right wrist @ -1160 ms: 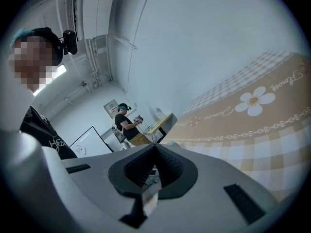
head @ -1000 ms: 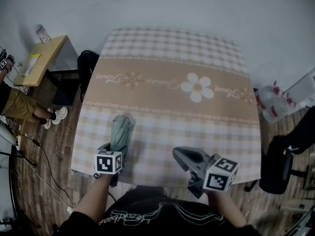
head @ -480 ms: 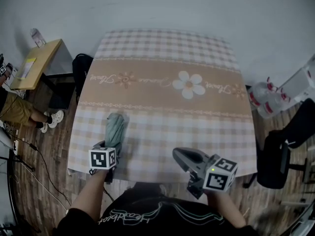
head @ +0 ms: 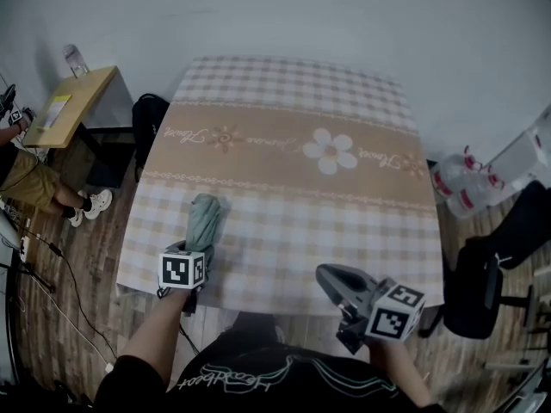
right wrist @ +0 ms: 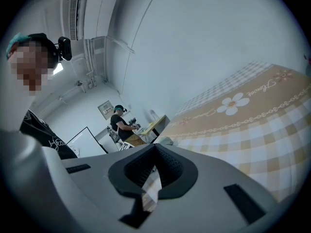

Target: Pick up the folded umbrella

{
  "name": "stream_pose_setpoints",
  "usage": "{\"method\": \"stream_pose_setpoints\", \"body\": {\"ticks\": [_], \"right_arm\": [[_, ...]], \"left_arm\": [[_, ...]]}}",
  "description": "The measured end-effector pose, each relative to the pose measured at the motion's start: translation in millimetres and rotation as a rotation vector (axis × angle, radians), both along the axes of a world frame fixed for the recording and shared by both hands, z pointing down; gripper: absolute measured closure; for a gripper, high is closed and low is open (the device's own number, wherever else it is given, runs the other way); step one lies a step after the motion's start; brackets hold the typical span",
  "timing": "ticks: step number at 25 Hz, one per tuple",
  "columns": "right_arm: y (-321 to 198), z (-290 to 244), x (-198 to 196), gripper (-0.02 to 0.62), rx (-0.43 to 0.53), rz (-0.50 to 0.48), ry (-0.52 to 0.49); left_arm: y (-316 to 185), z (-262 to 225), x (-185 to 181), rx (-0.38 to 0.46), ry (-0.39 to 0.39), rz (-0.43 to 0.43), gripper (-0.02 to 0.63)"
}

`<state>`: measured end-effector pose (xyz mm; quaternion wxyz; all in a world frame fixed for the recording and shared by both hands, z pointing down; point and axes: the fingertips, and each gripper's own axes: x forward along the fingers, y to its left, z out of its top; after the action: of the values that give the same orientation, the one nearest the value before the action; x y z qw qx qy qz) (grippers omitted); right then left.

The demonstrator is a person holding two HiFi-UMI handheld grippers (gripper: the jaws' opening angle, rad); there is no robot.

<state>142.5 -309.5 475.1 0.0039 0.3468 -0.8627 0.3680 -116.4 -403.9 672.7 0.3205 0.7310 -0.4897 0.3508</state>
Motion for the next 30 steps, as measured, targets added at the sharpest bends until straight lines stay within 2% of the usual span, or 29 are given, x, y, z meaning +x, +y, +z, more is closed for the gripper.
{"method": "stream_pose_setpoints", "body": {"ticks": [6, 12, 19, 30], "right_arm": [[13.8, -6.2, 2.8, 0.586, 0.012, -0.008, 0.018], [22.4, -20.1, 1.1, 0.586, 0.046, -0.021, 0.031], [28.8, -45.1, -7.2, 0.585, 0.110, -0.042, 0.043], [29.6, -103.8, -24.3, 0.586, 0.267, -0.079, 0.060]], "left_arm": [[5.5, -19.0, 8.5, 0.049, 0.044, -0.011, 0.347], [14.6, -56.5, 24.2, 0.114, 0.142, -0.007, 0.347], [24.2, -130.9, 43.9, 0.266, 0.218, 0.039, 0.347], [53.5, -265.0, 78.3, 0.508, 0.406, 0.125, 0.347]]}}
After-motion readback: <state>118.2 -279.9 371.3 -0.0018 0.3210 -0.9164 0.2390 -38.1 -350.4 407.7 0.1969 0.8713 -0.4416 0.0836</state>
